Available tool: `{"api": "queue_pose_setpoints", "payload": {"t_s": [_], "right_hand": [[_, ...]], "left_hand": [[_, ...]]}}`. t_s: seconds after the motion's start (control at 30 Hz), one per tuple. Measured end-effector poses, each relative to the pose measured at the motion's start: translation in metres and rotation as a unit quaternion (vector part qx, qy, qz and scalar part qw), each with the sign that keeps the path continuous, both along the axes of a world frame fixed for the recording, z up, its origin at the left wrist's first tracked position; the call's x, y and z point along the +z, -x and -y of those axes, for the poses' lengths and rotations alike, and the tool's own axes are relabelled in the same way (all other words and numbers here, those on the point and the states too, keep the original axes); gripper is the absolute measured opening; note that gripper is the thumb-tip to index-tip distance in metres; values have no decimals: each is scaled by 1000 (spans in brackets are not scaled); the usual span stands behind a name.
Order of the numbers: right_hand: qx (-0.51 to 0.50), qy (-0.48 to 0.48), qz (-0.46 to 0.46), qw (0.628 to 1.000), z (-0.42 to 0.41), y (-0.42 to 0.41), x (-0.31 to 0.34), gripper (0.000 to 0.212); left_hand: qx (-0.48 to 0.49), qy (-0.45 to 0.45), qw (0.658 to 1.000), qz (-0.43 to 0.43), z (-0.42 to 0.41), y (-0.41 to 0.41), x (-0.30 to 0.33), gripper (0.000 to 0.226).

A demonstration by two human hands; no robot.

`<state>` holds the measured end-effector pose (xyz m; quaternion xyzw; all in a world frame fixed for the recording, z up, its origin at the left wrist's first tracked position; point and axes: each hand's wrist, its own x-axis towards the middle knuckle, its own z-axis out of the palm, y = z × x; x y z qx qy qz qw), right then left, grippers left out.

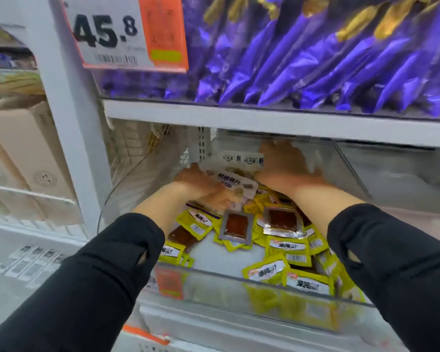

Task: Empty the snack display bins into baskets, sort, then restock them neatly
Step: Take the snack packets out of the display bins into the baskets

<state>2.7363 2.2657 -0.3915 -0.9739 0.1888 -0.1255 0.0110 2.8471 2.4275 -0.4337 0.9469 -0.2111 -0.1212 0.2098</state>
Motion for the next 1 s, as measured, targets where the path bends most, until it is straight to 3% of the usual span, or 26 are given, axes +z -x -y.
{"api": "queue_pose_setpoints", "payload": {"t_s": [0.1,0.3,0.33,0.4,0.57,0.67,0.77,0.87,0.93,1.0], "right_hand": [[3,38,-29,999,1,-13,-1,33],[39,0,-102,994,0,-5,-5,39],[52,9,-114,992,-2,-1,-5,37],[75,11,-138,988,-9,9,1,32],[79,-51,-184,978,-24,32,14,42],[48,-9,-121,991,-34,49,9,53],[42,68,-24,997,-48,77,11,53],[50,35,-183,981,-55,99,13,57],[45,8,-294,955,-54,107,11,62],[37,2,-357,934,-52,113,10,60]], "left_hand": [[1,-14,999,-49,-4,-13,-15,103],[-33,-43,995,-89,-14,3,-2,75],[-45,-37,992,-112,-18,4,-3,81],[-79,-65,984,-145,-26,10,-2,105],[-72,-207,967,-126,-50,43,15,82],[-76,-240,949,-190,-64,61,23,71],[-92,-204,948,-229,-76,81,26,99],[-121,-187,952,-210,-79,86,20,130],[-115,-213,955,-173,-81,93,26,116],[-113,-217,960,-134,-81,97,30,89]]}}
